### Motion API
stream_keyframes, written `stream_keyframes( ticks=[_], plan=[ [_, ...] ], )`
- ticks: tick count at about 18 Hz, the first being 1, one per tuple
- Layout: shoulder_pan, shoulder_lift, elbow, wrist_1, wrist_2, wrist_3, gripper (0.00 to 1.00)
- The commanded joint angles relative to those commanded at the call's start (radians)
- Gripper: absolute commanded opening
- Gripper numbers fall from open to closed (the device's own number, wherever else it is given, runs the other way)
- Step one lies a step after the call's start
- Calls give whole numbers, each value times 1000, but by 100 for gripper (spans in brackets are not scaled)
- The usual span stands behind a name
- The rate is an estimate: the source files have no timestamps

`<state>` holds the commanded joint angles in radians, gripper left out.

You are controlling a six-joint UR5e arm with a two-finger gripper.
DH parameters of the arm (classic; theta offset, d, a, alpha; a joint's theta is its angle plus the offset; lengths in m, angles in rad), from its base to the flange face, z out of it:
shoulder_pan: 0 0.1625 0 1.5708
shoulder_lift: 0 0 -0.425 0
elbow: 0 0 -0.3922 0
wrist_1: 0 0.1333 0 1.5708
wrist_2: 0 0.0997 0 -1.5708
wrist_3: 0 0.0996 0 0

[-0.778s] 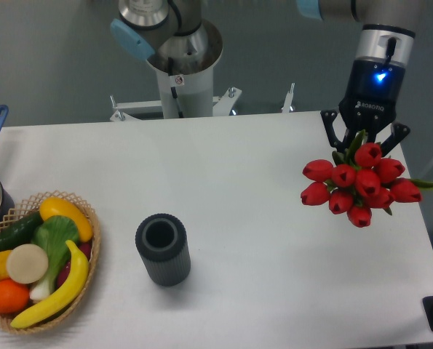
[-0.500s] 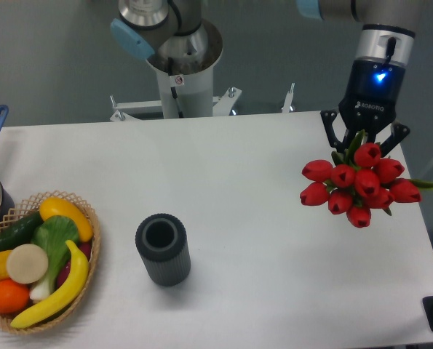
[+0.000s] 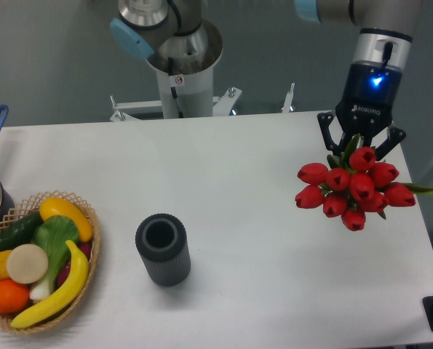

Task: Insert the flowers into the vase
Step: 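Lift the red tulip bunch slightly with the gripper, then carry the tulips over the black vase, stems pointing down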

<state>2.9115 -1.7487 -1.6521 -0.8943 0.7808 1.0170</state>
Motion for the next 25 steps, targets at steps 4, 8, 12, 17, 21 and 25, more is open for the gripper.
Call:
stream_keyframes(
  ticks=[4, 8, 12, 17, 21, 25],
  plan=[
    [-20, -2, 3, 6, 0, 2, 29],
    [-92, -3, 26, 47, -37, -5, 32],
    [-138, -2, 29, 60, -170, -8, 32],
    [-199, -3, 18, 64, -328, 0, 32],
    [-238, -26, -1, 67, -469, 46, 32],
    [-281, -61, -11, 69, -580, 92, 32]
  ],
)
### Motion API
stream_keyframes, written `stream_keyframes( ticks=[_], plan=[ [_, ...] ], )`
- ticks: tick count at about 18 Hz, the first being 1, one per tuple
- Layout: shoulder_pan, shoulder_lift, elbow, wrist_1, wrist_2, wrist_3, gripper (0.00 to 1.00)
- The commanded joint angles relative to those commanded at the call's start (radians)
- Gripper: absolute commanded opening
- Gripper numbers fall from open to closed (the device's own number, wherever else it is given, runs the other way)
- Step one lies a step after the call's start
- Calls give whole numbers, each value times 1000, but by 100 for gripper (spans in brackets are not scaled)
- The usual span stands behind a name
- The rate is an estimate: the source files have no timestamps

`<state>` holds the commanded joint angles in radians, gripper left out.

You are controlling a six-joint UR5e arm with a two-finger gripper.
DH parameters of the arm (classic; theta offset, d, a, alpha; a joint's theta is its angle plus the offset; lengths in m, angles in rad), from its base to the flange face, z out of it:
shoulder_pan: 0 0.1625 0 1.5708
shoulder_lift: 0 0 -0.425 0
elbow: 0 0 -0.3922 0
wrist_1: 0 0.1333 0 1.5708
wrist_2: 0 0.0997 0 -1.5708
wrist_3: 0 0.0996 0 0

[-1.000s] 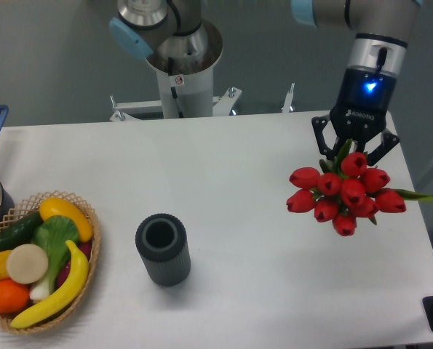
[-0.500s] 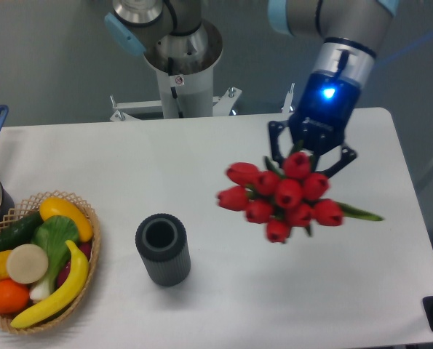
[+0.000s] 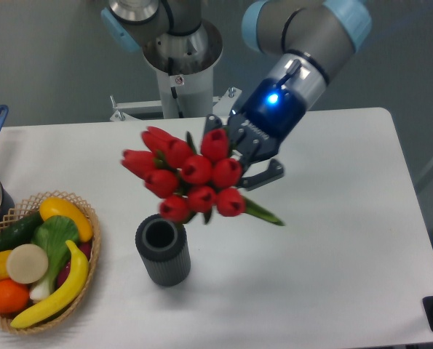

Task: Insert the flowers into the vase
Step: 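Carry the tulips over the black vase, stems pointing down, then lower the tulip stems into the black vase opening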

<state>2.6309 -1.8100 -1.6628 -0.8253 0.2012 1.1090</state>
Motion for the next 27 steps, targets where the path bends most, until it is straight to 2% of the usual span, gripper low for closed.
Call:
stream_keyframes(
  ticks=[6, 8, 15, 23, 27],
  plan=[
    [-40, -40, -14, 0, -152, 31, 32],
    [-51, -46, -29, -2, -152, 77, 32],
    [-68, -72, -40, 0, -155, 89, 32],
    [-65, -74, -115, 0, -155, 172, 32],
    [-63, -75, -132, 0, -155, 173, 32]
  ],
)
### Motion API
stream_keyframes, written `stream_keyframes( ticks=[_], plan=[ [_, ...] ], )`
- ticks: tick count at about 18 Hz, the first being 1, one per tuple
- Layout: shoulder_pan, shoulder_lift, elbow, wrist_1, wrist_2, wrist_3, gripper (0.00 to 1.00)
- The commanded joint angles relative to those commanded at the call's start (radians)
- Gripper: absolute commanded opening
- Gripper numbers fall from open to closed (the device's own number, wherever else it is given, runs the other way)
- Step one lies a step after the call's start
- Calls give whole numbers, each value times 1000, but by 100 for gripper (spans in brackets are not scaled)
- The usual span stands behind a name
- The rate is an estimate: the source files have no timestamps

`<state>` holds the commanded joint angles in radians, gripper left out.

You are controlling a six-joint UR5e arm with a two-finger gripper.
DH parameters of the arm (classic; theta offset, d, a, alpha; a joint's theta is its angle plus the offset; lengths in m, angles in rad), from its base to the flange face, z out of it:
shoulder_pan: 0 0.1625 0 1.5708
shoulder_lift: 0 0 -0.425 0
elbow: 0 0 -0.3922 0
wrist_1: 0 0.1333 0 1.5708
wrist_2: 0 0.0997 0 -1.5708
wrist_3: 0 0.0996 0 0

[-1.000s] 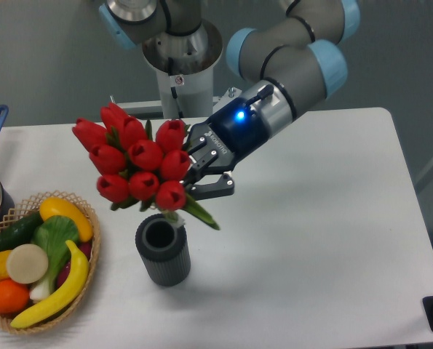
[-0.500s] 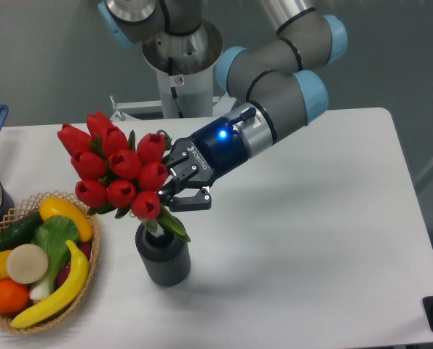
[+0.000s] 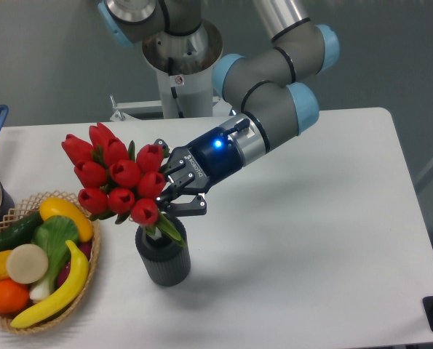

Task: Insert the flowers into the vase
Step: 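Lower the tulip stems into the black vase opening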

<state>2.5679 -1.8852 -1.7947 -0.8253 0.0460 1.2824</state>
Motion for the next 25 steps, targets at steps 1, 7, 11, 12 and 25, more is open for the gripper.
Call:
stream_keyframes(
  ticks=[1, 7, 11, 12, 25],
  plan=[
    [0, -2, -5, 0, 0, 2, 32],
    [12, -8, -48, 0, 0, 2, 32],
    [12, -37, -43, 0, 0, 11, 32],
    [12, -43, -38, 0, 0, 12, 32],
    [38, -89, -72, -3, 14, 38, 34]
  ],
)
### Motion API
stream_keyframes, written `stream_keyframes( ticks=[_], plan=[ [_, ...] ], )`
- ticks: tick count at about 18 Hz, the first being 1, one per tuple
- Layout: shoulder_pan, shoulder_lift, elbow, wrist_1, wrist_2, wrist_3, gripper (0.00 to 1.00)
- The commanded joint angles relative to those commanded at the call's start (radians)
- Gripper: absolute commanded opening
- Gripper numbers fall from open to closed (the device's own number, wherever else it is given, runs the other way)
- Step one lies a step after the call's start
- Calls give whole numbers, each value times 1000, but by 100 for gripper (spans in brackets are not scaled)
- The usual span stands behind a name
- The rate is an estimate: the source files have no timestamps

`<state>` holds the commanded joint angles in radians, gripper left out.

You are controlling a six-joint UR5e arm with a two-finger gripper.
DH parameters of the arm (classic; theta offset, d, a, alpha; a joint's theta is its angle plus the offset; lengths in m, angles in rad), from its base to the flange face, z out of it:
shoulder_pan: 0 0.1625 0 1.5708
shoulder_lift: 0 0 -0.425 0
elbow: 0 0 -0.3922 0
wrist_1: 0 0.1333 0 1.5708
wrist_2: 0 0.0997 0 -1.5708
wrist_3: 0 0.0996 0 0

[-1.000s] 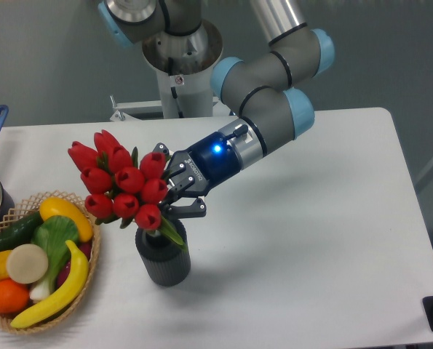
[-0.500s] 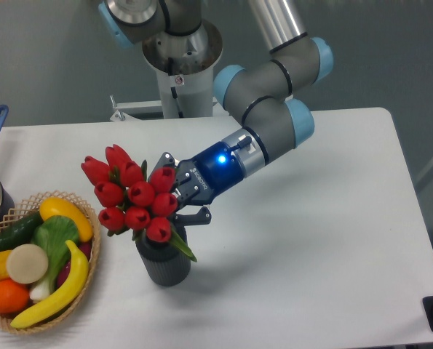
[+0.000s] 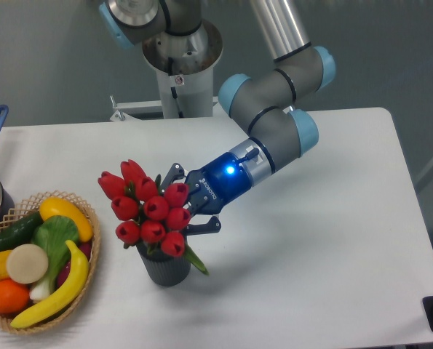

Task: Insert the flowers into the vase
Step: 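Lower the tulip stems into the black vase opening, then open the gripper and release the tulips in the vase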

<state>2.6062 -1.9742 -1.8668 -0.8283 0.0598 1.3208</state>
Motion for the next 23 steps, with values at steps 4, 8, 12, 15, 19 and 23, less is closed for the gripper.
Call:
stream_keyframes(
  ticks=[4, 8, 12, 15, 19, 23],
  plan=[
    [2, -9, -11, -2, 2, 0, 35],
    [2, -11, -17, 0, 14, 2, 50],
    [2, -11, -17, 2, 14, 11, 81],
    [3, -11, -17, 0, 15, 28, 94],
    [6, -11, -17, 2, 41, 28, 100],
    [11, 5, -17, 2, 138, 26, 100]
  ],
)
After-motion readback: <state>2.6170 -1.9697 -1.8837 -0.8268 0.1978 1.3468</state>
